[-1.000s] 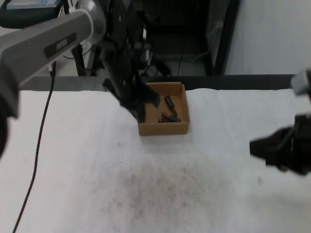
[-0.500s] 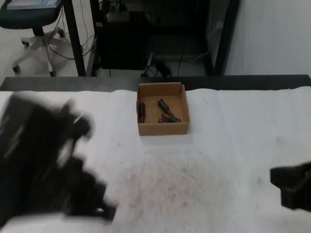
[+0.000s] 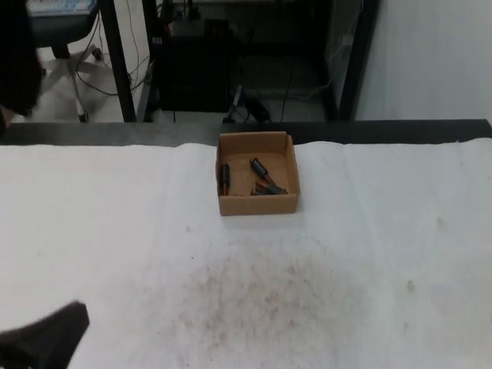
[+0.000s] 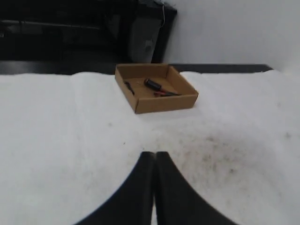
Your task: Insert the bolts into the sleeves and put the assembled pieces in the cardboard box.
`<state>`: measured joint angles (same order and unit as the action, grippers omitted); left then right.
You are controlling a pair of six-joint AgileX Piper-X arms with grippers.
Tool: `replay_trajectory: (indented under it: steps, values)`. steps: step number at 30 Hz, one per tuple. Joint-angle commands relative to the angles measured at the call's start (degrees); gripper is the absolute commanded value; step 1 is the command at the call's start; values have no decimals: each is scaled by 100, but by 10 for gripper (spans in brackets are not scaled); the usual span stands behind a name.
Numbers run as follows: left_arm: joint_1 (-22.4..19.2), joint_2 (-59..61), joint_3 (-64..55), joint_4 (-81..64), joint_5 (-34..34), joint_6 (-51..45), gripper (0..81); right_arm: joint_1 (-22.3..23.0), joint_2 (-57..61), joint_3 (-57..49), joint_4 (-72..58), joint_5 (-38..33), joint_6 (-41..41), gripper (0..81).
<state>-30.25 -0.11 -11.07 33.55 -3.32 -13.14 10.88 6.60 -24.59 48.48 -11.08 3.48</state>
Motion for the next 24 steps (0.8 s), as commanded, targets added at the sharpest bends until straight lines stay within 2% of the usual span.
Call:
replay_trajectory:
  steps: [1, 4, 12, 17, 24]
  values:
    - [5, 47, 61, 138, -91, -80, 3, -19, -162, -15, 22, 46, -26, 8]
    - [5, 171, 139, 176, -108, -80, 3, -19, -183, 46, -63, 111, -41, 8]
    - [5, 181, 596, 159, -90, -80, 3, -19, -170, 869, -472, 1027, -52, 8]
    - [5, 181, 899, 159, -90, -90, 3, -19, -161, 1097, -1179, 1011, -50, 8]
    - [5, 181, 1000, 136, -90, -105, 3, -19, -161, 1353, -1099, 849, -50, 8]
